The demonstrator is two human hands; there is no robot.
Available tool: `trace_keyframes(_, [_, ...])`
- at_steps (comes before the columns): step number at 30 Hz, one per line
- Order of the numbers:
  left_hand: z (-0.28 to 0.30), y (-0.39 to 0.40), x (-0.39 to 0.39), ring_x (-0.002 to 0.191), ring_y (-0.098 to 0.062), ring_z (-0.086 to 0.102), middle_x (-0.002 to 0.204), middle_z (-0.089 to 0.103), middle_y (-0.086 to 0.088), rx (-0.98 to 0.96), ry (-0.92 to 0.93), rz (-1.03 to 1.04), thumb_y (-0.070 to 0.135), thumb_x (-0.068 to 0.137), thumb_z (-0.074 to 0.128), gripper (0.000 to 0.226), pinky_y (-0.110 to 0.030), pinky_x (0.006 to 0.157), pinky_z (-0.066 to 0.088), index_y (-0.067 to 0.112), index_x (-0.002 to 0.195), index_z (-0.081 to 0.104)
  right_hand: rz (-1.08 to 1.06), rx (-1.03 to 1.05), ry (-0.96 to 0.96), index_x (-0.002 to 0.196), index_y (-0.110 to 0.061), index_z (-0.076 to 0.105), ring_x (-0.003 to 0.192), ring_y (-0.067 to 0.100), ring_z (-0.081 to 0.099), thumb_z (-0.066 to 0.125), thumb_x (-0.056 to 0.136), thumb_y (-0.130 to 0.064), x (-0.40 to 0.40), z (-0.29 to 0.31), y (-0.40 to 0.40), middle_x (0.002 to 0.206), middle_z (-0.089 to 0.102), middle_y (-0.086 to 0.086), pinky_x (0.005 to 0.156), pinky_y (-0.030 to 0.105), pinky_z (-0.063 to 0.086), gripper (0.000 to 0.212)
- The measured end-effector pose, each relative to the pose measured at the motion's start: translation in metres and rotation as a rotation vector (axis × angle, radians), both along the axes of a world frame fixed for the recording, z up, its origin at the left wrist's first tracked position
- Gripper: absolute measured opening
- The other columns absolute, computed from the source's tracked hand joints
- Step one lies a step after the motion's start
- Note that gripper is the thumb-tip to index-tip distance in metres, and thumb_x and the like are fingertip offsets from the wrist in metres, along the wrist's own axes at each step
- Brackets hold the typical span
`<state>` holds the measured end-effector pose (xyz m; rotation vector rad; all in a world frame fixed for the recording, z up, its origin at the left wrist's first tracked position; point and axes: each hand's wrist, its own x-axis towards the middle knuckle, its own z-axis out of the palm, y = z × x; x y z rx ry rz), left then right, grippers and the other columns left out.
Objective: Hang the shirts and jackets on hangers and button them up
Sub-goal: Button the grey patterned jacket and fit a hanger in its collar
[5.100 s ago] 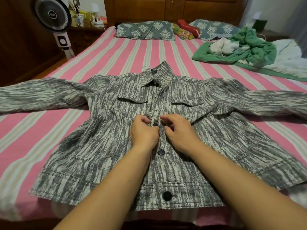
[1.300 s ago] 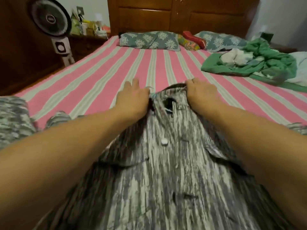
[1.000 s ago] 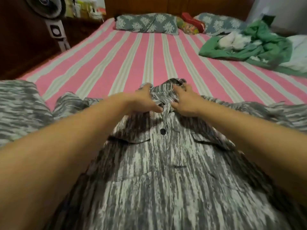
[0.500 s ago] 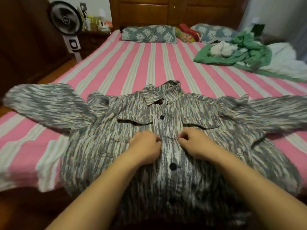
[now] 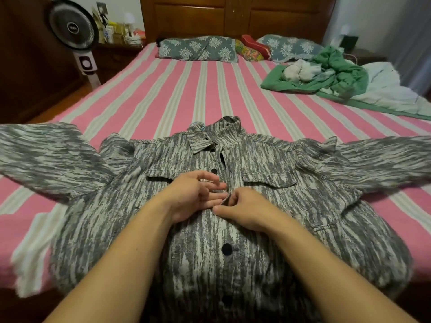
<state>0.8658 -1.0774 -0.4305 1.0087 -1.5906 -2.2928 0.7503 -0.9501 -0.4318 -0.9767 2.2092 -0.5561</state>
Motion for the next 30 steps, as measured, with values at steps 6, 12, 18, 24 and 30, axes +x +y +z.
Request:
trace_keyframes(6, [-0.001,-0.009,-0.009,0.104,-0.033,0.073,0.114,0.073,-0.021,-0.043,-0.064,0.017,-0.012,0.098,0.040,0.029,-0.041,0.090,0.060,-0.001,0.115,0.060,-0.170,0.038,0.266,0.092,-0.022,0.063,0.098,0.022,0.059,0.064,0.086,-0.059,0.019,-0.013,-0.018,0.096,0.063,-0.005,0.101,0.045,0.045,0.037])
trace_keyframes(12, [-0.007,0.003,-0.012,0.086,0.002,0.062,0.100,0.070,0.012,-0.946,-0.444,-0.418,0.031,0.091,0.074,0.017,-0.017,0.072,0.044,0.027,0.107,0.073,-0.336,-0.207,-0.163,0.074,-0.014,0.052,0.056,0.015,0.043,0.069,0.089,-0.020,0.006,-0.001,-0.008,0.067,0.048,-0.002,0.047,0.025,0.040,0.023])
trace_keyframes(18, [-0.009,0.011,-0.018,0.078,-0.010,0.062,0.081,0.067,0.009,-1.066,-0.571,-0.412,0.031,0.085,0.081,0.020,-0.031,0.075,0.052,0.025,0.082,0.062,-0.491,-0.400,-0.472,0.084,-0.009,0.065,0.055,0.019,0.045,0.067,0.088,-0.020,-0.001,0.002,0.004,0.062,0.049,0.003,0.053,0.033,0.040,0.012])
trace_keyframes(24, [-0.003,0.012,-0.017,0.079,-0.012,0.062,0.083,0.067,0.007,-1.014,-0.587,-0.313,0.014,0.091,0.071,0.019,-0.027,0.067,0.046,0.025,0.077,0.067,-0.381,-0.256,-0.253,0.108,-0.017,0.052,0.054,0.014,0.050,0.068,0.087,-0.016,0.005,0.002,-0.003,0.081,0.059,0.003,0.045,0.026,0.036,0.027])
trace_keyframes(30, [0.000,0.022,-0.016,0.079,-0.019,0.061,0.089,0.066,-0.003,-1.017,-0.611,-0.228,0.013,0.096,0.053,0.014,-0.032,0.067,0.051,0.016,0.090,0.065,-0.358,-0.308,0.227,0.069,-0.026,0.043,0.069,0.020,0.050,0.063,0.086,-0.016,0.024,-0.018,-0.010,0.078,0.052,-0.005,0.054,0.030,0.035,0.028])
